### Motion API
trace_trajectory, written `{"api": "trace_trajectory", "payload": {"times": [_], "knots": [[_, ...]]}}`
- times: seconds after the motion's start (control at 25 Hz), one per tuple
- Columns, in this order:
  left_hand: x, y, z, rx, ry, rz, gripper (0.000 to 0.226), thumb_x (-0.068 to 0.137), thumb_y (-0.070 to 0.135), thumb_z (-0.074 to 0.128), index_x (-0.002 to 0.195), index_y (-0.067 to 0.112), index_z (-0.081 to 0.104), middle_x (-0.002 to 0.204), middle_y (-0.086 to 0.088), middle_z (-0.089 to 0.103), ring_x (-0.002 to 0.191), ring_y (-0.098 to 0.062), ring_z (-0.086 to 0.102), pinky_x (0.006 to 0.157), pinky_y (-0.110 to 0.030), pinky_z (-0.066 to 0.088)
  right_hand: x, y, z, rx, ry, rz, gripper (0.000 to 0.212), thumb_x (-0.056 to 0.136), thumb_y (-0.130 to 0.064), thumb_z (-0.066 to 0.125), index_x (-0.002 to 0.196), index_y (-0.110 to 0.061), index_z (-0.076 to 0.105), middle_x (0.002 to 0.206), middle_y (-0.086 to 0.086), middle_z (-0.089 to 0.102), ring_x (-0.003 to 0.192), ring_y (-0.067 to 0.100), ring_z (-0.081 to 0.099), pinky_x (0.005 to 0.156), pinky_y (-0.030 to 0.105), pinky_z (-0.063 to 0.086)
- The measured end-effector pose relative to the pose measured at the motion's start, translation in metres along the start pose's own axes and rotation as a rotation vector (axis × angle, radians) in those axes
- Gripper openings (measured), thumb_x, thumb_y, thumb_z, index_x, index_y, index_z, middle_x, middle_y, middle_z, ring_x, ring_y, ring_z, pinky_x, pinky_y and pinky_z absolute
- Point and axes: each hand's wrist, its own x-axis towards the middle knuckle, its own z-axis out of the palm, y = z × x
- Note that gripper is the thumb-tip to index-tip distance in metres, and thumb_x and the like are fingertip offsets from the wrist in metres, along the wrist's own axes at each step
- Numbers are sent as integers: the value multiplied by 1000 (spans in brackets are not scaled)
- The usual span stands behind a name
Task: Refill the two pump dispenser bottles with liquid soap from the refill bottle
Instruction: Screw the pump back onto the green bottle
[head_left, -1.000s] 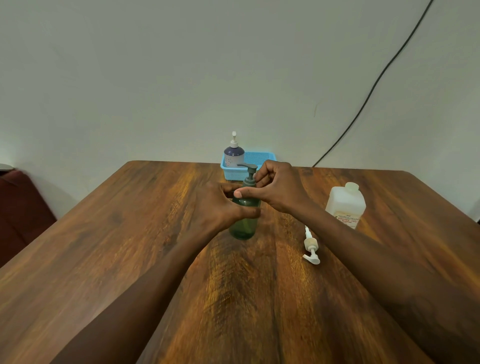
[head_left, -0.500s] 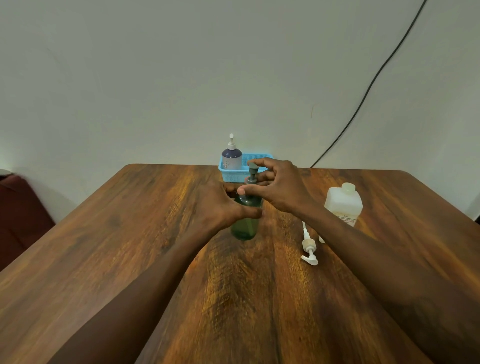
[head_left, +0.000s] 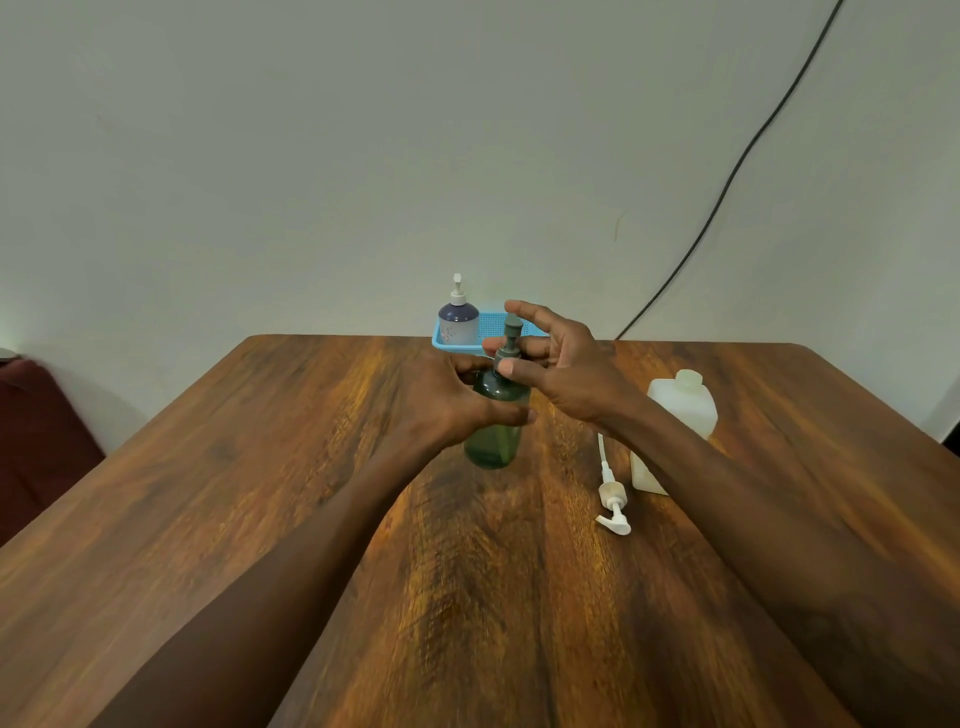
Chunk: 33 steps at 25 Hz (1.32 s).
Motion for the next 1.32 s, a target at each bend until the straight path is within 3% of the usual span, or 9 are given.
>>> {"api": "trace_trajectory", "payload": {"times": [0.12,0.24,0.4,0.48,0.6,0.72,0.92,1.12,1.32], "knots": [[2,3,2,38,8,17,64,55,42,97,112,19,78,100,10,78,89,-1,72,72,-20,62,3,-7,8,-305,288,-28,76,64,-49,91,128,-20,61,99,-9,72,83,0,69,72,16,59],[5,7,5,74,18,-6,71,55,47,97,114,14,76,102,4,78,89,-9,73,74,-32,64,6,-10,12,-355,332,-8,77,62,-71,79,118,-21,62,95,-13,68,83,6,69,74,24,62],[6,9,2,17,21,5,65,55,43,98,111,17,78,101,6,79,89,-6,74,77,-35,64,4,-11,1,49,14,1,59,91,-28,75,144,-26,49,115,-10,70,108,10,68,84,26,60],[6,9,1,3,19,-1,66,56,41,98,113,16,78,103,6,79,91,-5,74,77,-34,64,3,-8,-5,72,-1,-14,64,90,-13,76,146,-24,47,117,-3,73,108,11,70,83,25,60],[4,11,4,18,16,-20,67,57,41,98,115,16,77,109,5,78,95,-8,74,76,-29,64,5,-9,-1,-243,265,-61,69,64,-49,91,122,-25,62,100,-6,75,93,8,73,75,22,61],[3,15,6,36,11,-6,65,60,37,97,116,13,74,107,5,75,93,-8,71,70,-15,60,4,-12,7,-424,383,-47,71,61,-70,80,111,-23,61,92,-9,71,83,5,71,66,12,55],[5,15,1,-31,20,-11,63,56,36,99,112,16,77,96,12,76,89,-3,73,78,-28,63,2,-12,-4,135,-32,23,52,93,-7,71,141,-16,53,124,5,72,117,17,68,94,34,59],[7,3,6,-1,42,-34,73,54,46,97,118,17,76,110,3,78,95,-8,74,78,-33,65,6,-15,-1,-153,186,-52,55,75,-13,90,124,-10,64,117,8,74,104,17,73,82,27,62],[3,5,14,82,153,-6,63,58,46,95,112,20,79,99,4,79,84,-7,73,72,-28,63,7,-13,20,-278,376,-138,52,74,-14,90,119,-7,66,113,12,75,87,7,71,68,9,56]]}}
